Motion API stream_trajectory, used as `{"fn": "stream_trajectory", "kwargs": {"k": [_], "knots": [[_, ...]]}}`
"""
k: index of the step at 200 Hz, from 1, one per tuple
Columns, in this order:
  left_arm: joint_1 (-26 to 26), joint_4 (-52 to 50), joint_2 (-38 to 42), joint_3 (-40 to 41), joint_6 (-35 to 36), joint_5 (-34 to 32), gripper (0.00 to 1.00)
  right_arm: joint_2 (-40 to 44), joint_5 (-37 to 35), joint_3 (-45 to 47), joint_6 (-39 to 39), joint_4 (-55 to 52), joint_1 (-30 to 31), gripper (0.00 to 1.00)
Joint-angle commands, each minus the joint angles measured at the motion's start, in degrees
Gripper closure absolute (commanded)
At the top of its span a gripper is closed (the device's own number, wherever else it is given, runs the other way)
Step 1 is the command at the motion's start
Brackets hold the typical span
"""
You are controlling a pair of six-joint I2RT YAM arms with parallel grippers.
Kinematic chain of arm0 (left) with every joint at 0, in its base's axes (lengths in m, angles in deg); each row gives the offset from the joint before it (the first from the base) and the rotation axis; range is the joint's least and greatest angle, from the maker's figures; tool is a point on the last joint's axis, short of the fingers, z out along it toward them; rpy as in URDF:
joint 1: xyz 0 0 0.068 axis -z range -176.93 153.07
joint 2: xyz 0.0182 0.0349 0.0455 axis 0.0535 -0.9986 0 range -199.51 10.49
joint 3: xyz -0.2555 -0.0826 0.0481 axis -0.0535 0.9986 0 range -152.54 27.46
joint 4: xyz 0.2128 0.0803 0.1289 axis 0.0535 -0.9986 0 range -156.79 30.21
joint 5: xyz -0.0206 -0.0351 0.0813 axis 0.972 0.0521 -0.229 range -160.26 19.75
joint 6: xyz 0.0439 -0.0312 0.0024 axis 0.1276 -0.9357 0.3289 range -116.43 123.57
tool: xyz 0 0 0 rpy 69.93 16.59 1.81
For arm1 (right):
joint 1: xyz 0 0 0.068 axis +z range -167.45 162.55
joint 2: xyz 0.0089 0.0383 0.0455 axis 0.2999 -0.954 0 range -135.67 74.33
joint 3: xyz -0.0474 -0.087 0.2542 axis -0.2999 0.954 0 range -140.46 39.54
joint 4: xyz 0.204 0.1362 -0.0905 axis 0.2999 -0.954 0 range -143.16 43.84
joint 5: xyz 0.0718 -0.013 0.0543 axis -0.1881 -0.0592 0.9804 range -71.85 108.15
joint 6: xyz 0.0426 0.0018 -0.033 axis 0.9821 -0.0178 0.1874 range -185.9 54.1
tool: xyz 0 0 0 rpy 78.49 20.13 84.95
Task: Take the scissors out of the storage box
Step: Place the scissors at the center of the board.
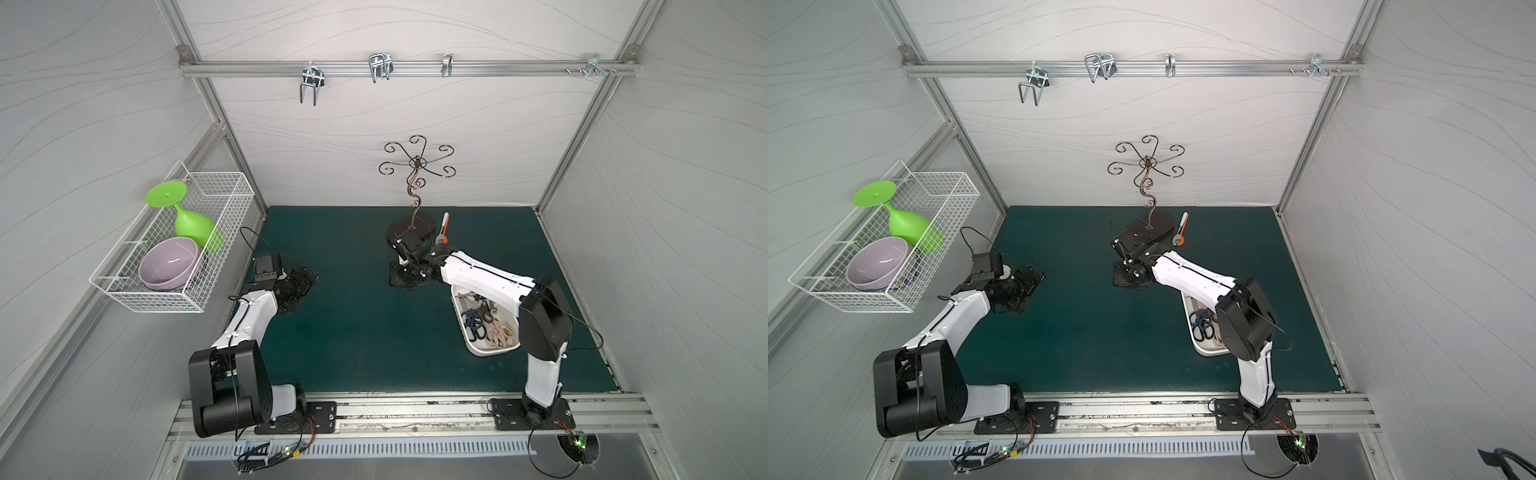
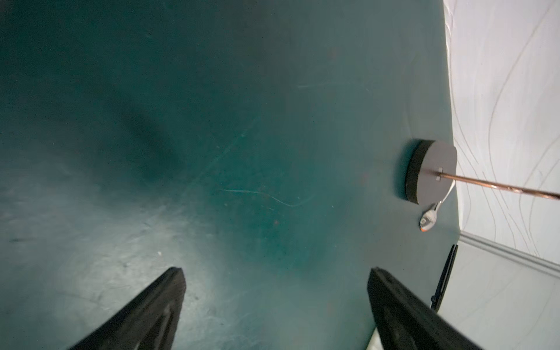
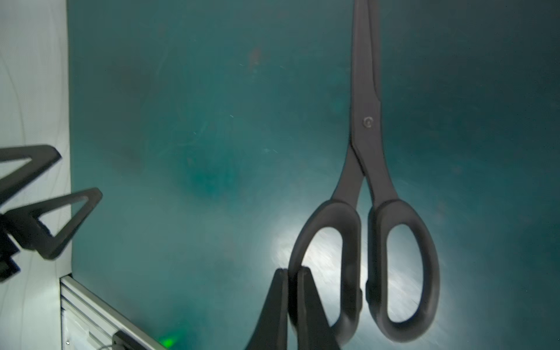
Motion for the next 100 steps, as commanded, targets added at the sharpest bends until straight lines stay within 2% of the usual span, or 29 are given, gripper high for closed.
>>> {"fn": "stream_trajectory", "kwargs": {"k": [1, 58, 100], "knots": [[-2.55, 0.03, 0.67, 0.51, 0.42, -2.08, 0.01, -4.3, -0.21, -5.39, 2.4, 3.12, 3.12, 0.99], [-3.98, -0.8, 1.44, 0.44, 0.17, -3.95, 0.02, -19.28, -0.42, -20.01, 9.97, 2.37, 6.09, 0.99], [-3.9, 0.23, 0.84, 1.16, -0.9, -2.61, 0.02, -27.04, -2.46, -31.43, 11.15, -2.12, 7.4, 0.98]]}}
